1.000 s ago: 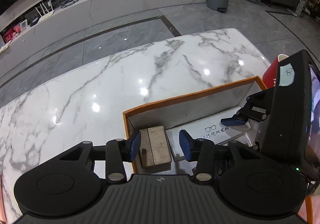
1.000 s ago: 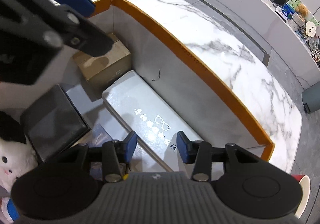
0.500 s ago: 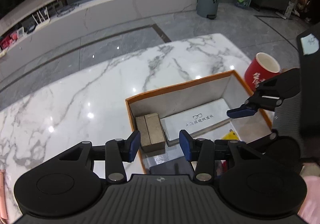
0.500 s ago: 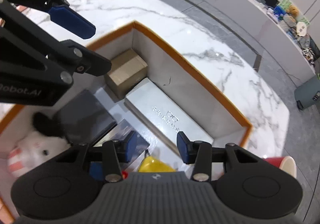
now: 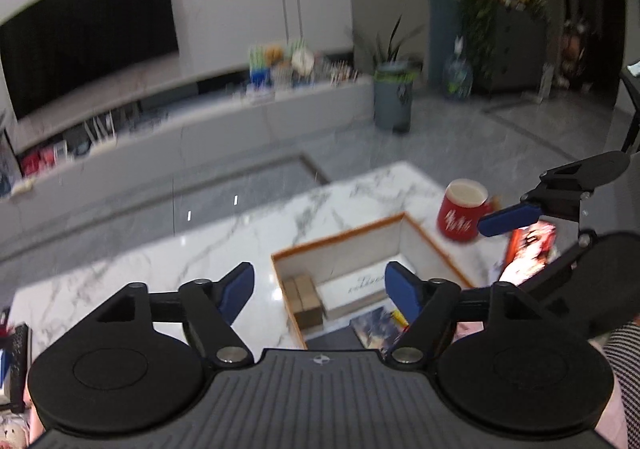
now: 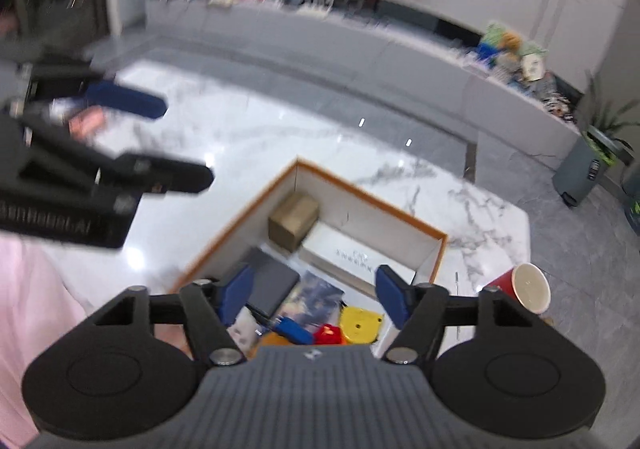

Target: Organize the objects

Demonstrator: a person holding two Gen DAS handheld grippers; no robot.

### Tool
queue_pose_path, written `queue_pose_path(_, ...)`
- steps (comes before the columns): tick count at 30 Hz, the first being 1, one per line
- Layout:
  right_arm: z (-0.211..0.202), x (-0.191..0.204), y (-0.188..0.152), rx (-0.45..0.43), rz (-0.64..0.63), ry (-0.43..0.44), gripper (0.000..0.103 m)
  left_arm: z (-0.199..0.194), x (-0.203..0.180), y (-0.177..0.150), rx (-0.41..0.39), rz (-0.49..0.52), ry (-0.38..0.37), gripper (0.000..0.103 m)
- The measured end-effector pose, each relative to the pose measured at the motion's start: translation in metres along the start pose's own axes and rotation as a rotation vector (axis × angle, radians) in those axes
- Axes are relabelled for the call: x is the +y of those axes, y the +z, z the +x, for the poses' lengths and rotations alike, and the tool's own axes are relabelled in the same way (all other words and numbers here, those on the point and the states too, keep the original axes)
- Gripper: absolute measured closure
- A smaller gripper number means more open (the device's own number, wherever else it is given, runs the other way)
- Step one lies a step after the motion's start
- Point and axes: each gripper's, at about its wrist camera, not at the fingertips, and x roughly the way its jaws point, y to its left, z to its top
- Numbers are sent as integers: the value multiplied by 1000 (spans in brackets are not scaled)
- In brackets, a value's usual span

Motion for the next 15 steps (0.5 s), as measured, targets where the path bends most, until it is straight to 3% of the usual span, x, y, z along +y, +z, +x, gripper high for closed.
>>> queue_pose_path(8, -89, 11, -55, -272, 202, -66, 11, -66, -23, -36, -239, -28, 89, 9)
queue_pose_path(10, -104, 21, -74, -341, 233, -86, 10, -69, -28, -50, -281, -54, 106, 0)
queue_pose_path(15, -113, 46, -117, -419, 353, -103, 8, -53, -37, -90, -312, -121, 147, 0)
